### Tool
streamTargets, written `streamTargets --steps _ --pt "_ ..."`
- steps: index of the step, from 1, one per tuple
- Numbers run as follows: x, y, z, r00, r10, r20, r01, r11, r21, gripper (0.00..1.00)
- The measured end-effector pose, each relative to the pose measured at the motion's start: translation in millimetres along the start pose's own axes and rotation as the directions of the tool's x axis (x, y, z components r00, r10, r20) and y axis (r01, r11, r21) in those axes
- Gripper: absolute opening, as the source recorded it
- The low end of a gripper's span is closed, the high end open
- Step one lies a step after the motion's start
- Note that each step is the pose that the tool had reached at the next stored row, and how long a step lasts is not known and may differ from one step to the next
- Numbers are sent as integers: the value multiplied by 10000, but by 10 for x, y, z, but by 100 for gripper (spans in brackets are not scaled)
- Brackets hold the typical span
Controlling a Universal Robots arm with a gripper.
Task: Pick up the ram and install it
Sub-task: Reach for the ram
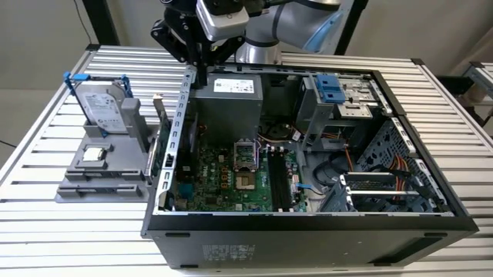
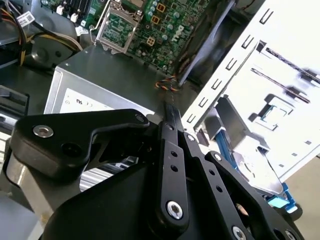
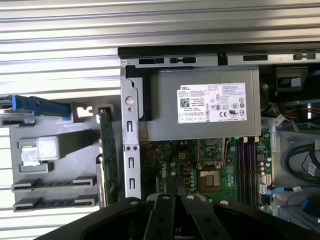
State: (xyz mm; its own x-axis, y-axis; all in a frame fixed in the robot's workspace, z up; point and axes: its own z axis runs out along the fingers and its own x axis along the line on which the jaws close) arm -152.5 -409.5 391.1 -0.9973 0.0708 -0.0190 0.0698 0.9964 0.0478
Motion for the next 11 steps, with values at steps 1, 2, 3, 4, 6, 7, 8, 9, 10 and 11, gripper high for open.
streamTargets --steps 1,2,3,4,6,7,8,9,10,11 --pt "12 -6 1 10000 0 0 0 10000 -1 0" --pt "23 -10 1 10000 0 0 0 10000 1 0" --pt "34 -16 2 10000 0 1 0 10000 -1 0" --pt "44 -23 2 10000 0 0 0 10000 -1 0" --pt "61 -37 2 10000 -1 0 1 10000 -1 0" --pt "70 -43 1 10000 -2 0 2 10000 0 0" --pt "79 -48 2 10000 -2 1 2 10000 -1 0" --pt "89 -54 2 10000 -3 0 3 10000 -1 0" --pt "99 -59 1 10000 -3 -1 3 10000 0 0" --pt "108 -65 2 10000 -3 0 3 10000 -1 0"
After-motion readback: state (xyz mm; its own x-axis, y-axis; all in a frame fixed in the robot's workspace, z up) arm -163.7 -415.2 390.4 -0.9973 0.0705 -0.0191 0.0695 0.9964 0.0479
